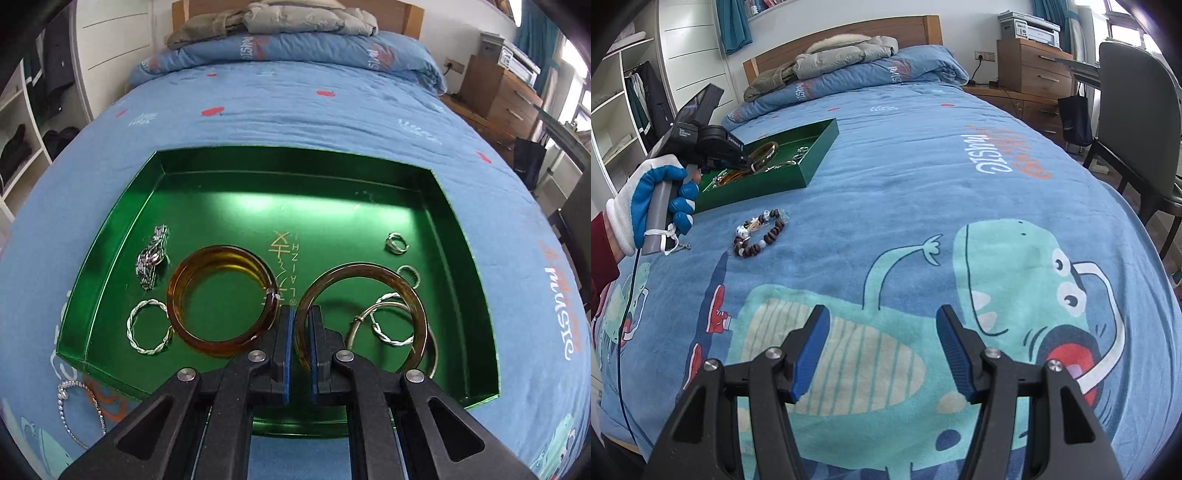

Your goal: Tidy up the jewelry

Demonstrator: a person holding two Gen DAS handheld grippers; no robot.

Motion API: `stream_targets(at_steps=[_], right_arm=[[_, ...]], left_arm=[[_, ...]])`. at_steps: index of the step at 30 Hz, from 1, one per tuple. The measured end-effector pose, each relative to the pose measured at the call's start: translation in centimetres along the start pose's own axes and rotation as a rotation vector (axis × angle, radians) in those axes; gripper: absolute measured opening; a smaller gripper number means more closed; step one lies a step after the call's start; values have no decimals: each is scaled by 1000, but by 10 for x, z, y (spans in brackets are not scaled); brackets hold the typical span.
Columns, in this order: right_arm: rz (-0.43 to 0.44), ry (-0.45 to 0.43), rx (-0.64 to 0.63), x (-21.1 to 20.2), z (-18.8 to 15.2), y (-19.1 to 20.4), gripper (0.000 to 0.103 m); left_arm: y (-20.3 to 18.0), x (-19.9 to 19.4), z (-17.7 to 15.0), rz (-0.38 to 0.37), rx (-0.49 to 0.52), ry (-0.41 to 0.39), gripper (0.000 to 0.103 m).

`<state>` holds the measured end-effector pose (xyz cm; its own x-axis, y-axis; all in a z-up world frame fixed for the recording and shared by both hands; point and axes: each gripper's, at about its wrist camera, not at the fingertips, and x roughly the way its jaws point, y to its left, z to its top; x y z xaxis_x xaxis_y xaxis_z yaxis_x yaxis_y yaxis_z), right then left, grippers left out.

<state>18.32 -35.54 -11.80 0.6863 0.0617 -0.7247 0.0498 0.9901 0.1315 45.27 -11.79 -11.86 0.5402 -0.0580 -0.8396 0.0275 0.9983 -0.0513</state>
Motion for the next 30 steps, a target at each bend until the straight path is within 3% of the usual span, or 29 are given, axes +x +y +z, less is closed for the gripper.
stream_targets(at_steps=[3,5,9,13,19,25,30], right_arm=[[-16,0,17,-4,-2,-8,58],[-21,-1,26,-7,-4,-10,58],[-26,-13,24,-17,-5,-8,58],[-18,-43,24,-34,-3,0,58],[-3,-89,5,-62,-1,22,58],[3,-126,-17,-92,-5,47,58],[6,-150,-20,-113,-13,66,62]], left_arm=[[4,2,-5,-1,-19,10,8],[11,-3,-5,-40,-55,7,12],[24,-34,-6,-61,-71,-56,43],[35,-72,-17,-66,-33,-114,43],[56,-131,-70,-120,11,-178,43],[71,-183,-125,-58,88,-203,44],[82,-230,-167,-21,100,-258,56]])
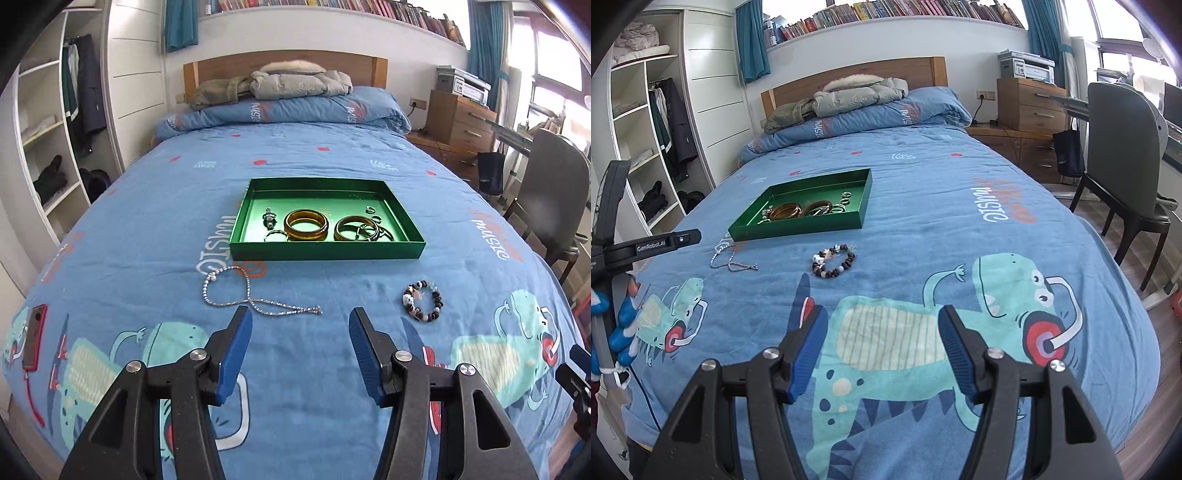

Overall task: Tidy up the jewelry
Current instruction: 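Move both open tools toward the silver necklace and beaded bracelet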

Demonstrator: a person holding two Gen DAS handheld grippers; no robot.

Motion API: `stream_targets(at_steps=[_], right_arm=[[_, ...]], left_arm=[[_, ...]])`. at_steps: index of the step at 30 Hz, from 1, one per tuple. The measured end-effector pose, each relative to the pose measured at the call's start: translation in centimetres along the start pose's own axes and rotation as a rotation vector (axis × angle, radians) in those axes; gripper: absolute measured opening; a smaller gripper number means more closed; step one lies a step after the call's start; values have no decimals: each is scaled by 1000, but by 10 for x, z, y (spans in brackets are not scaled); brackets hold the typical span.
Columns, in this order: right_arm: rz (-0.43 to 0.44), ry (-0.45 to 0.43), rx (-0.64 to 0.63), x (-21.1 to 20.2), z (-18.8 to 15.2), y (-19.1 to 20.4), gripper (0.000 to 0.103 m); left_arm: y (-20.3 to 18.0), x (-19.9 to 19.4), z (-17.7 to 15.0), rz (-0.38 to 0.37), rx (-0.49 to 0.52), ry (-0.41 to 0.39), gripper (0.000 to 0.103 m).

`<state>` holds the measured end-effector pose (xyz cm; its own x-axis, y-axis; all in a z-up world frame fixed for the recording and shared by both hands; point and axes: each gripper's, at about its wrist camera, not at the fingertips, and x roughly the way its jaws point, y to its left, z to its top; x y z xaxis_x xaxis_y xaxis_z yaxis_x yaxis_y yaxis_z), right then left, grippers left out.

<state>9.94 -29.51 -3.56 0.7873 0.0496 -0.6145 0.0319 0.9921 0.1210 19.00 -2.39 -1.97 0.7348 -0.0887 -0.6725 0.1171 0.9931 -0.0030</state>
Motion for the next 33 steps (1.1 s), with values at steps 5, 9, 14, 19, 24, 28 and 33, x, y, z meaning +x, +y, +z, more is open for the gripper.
stream_targets(at_steps=[5,9,14,19,24,28,33], right_arm=[[3,-15,-16,-17,-4,21,63],[8,-30,-45,-30,-4,40,62],[13,-45,-64,-37,-5,61,63],[9,-43,-72,-36,-6,73,63],[3,-30,-88,-29,-5,83,62],[2,-15,-94,-17,-5,86,62],[1,-1,-86,2,-4,83,62]], left_arm=[[7,-44,-25,16,11,-46,60],[14,-64,-40,36,10,-56,62],[25,-82,-55,57,9,-80,65],[41,-92,-64,73,-10,-97,66],[54,-84,-69,95,-25,-93,66],[67,-71,-71,96,-45,-88,66],[85,-51,-73,91,-59,-52,66]])
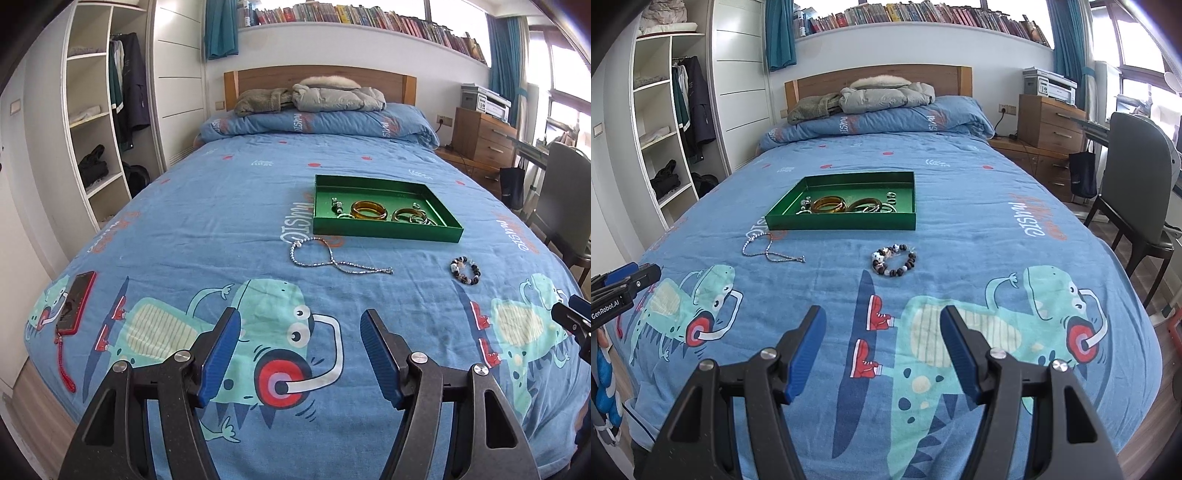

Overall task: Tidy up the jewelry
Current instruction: 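Move both open tools toward the silver necklace and beaded bracelet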

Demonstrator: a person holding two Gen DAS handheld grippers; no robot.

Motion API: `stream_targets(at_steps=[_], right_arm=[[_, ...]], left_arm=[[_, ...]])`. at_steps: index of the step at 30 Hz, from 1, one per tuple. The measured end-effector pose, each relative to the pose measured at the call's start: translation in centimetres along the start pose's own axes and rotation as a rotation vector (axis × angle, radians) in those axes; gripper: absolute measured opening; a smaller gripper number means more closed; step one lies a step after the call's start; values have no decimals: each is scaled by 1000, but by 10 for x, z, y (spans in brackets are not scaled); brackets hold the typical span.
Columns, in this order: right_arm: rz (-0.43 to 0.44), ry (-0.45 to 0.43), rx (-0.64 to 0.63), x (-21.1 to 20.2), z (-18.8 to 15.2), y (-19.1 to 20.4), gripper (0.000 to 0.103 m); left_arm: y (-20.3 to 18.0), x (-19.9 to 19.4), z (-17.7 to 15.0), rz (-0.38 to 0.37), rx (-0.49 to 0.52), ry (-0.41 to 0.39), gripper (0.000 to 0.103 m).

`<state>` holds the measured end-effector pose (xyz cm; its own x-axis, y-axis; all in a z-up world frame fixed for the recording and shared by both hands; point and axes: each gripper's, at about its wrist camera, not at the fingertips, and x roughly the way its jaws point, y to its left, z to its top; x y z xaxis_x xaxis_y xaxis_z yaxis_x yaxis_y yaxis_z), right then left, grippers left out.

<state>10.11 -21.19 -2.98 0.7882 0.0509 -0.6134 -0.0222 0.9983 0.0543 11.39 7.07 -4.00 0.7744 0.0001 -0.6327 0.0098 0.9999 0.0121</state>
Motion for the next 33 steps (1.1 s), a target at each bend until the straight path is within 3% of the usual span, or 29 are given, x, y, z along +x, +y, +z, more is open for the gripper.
stream_targets(at_steps=[17,33], right_arm=[[5,42,50,48,-4,-29,62],[28,61,80,79,-9,-45,62]], left_arm=[[31,44,-20,8,-61,71,72],[-19,76,-9,1,71,133,72]])
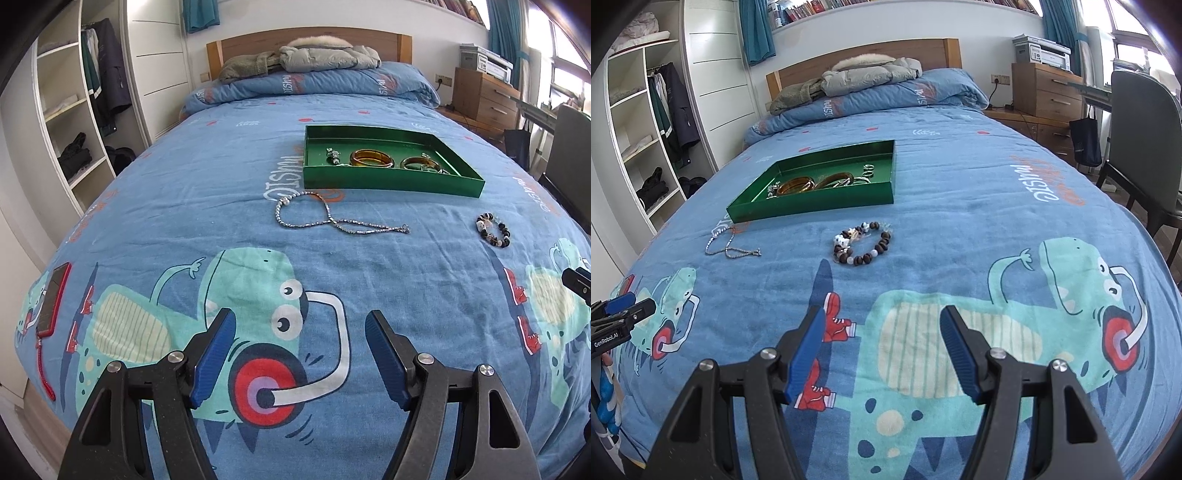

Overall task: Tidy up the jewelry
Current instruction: 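Move both open tools toward the silver necklace and beaded bracelet, then grasp silver bead necklace with left tool while right tool grasps beaded bracelet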

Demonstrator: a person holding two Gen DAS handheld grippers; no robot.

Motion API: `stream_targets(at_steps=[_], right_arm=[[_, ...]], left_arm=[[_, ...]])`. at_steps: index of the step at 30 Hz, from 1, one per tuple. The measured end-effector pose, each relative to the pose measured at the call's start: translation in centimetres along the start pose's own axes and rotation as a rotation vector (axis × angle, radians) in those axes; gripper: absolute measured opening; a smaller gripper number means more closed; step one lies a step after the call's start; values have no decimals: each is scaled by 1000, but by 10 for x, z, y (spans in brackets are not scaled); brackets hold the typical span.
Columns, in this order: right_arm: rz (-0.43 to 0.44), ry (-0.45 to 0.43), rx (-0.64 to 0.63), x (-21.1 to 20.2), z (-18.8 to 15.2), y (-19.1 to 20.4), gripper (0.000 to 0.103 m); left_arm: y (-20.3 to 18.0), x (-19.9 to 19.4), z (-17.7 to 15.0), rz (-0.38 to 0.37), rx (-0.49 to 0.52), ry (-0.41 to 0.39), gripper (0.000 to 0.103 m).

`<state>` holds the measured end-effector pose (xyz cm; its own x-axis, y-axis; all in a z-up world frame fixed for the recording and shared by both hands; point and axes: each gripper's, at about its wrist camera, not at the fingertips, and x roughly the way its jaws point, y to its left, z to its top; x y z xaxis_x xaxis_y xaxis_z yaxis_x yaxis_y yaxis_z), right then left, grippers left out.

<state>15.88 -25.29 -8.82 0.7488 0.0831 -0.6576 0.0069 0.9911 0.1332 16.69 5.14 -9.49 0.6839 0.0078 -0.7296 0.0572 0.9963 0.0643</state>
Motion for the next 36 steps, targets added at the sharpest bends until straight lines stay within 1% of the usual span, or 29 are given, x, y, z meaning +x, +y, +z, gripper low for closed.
stream_targets(at_steps=[5,10,14,21,23,25,28,30,33,36], right_arm=[[-1,-6,-1,6,5,-9,62],[1,-6,-2,19,13,-14,62],[13,-9,-7,31,20,-14,62],[47,-22,-20,51,36,-10,61],[53,-25,-30,55,40,-9,59],[59,-27,-34,60,43,-7,58],[57,-27,-38,68,49,-8,56],[52,-21,-44,74,53,-9,55],[48,-3,-47,86,58,-10,53],[69,11,-36,97,60,-12,51]], left_arm=[[-12,12,7,-9,14,21,72],[-22,25,14,4,33,33,72],[-29,36,20,19,46,41,67],[-38,50,30,23,34,52,67],[-39,55,33,26,31,55,67],[-36,60,37,24,9,58,67],[-24,71,45,8,-67,69,67],[-17,82,51,-22,-122,94,67],[-17,98,60,-78,-167,130,67],[-16,114,70,-119,-223,158,67]])
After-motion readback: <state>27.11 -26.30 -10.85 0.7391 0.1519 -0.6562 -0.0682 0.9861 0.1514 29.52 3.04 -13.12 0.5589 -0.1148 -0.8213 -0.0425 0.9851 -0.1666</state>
